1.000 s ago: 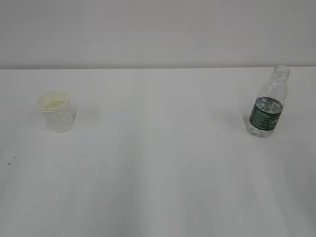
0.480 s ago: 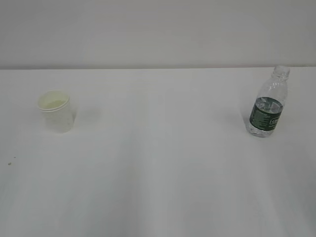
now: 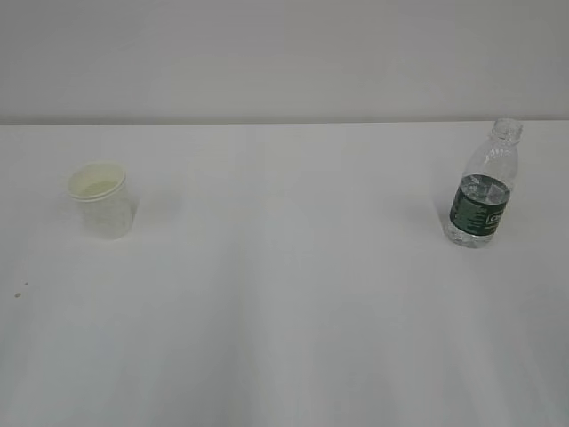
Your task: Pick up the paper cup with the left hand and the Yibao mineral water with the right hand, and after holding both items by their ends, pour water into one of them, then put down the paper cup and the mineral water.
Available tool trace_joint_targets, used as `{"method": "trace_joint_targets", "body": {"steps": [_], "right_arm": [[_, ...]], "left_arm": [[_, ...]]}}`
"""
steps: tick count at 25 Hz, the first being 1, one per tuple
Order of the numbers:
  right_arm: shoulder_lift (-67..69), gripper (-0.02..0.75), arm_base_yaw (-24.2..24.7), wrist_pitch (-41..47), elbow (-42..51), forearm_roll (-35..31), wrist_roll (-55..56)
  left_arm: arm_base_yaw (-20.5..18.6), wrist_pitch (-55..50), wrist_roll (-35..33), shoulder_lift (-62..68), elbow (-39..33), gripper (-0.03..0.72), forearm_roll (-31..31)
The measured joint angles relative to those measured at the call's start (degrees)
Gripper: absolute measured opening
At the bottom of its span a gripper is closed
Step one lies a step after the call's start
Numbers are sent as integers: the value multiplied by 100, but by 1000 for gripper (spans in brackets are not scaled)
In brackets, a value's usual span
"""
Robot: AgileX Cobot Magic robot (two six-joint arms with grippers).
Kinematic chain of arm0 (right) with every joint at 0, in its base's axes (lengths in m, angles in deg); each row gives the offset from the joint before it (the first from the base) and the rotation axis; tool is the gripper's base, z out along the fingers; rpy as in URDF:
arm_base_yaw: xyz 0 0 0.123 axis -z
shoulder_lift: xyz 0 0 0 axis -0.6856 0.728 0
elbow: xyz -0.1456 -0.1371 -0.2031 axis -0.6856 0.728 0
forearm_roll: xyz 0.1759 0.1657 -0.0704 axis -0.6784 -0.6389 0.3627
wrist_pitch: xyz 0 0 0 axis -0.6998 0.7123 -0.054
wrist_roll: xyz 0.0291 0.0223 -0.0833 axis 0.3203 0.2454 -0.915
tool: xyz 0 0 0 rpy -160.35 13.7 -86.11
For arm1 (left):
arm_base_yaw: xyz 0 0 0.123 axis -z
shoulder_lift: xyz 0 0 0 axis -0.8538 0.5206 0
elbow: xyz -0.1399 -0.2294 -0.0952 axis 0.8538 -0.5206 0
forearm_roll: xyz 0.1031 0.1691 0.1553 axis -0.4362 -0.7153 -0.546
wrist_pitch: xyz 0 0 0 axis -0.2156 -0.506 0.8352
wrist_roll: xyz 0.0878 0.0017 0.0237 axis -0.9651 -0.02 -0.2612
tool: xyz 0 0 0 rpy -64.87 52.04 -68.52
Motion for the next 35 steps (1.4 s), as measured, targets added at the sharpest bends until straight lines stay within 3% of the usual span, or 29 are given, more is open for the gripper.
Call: {"method": "trace_joint_targets", "body": {"steps": [25,35], "right_arm": [[-1008,591,0,1581,-176,-241,-138],[-1170,591,0,2207,-311,-254,-164]], "left_arm": [[0,-1282,-161,-1182,82,359,6],[0,-1344,-180,-1519,82,358,6]]}}
